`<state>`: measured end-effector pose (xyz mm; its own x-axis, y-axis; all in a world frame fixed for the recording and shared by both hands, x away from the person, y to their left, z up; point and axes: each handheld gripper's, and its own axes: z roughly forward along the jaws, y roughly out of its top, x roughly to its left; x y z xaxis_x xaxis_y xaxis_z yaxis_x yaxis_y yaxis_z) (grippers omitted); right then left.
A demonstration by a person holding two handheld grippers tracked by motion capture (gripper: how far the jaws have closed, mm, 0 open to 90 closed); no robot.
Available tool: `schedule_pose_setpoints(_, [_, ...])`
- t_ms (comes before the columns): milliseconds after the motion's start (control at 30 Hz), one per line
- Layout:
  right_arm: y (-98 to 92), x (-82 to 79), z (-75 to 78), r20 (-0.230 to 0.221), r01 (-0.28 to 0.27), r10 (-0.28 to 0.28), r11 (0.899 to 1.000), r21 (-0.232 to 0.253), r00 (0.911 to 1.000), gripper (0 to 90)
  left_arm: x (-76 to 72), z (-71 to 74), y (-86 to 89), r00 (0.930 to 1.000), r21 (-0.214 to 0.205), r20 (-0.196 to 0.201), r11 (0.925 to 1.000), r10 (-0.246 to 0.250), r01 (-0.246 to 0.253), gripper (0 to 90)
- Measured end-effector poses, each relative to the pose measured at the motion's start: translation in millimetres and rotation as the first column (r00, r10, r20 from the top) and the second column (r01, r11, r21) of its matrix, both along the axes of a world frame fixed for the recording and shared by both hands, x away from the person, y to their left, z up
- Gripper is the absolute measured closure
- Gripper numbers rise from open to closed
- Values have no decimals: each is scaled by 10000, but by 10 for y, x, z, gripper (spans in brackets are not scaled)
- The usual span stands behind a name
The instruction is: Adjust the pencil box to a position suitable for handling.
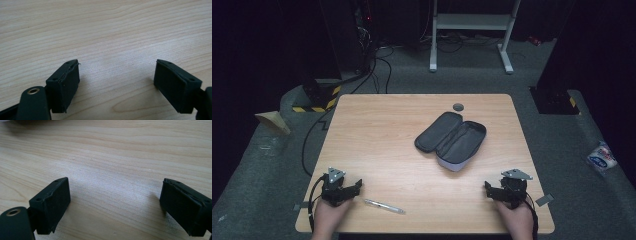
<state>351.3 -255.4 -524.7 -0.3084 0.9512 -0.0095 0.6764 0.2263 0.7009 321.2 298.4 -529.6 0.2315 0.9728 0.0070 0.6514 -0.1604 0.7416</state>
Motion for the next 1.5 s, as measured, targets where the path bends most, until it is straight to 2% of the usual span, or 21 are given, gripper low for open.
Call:
schedule_pose_setpoints(733, [-7,-7,3,-43,-89,89,9999,48,10000,99,-1,1,3,10000,32,6,10000,-87,87,207])
schedule_pose_setpoints(767, [-13,-13,21,60,-319,319,9995,6,9995,143,-1,1,3,10000,29,2,10000,-86,86,207])
schedule_pose_setpoints(967, [-27,-48,103,391,-520,504,9978,419,9980,144,-1,1,2,10000,17,1,10000,-82,82,207])
schedule_pose_setpoints(1200, [20,-40,180,952,-716,673,9965,424,9932,144,0,1,4,10000,35,5,10000,-91,91,207])
schedule_pose_setpoints(1500, [41,0,180,1016,-838,787,9954,474,9917,135,3,1,4,9999,15,-8,9999,-140,140,206])
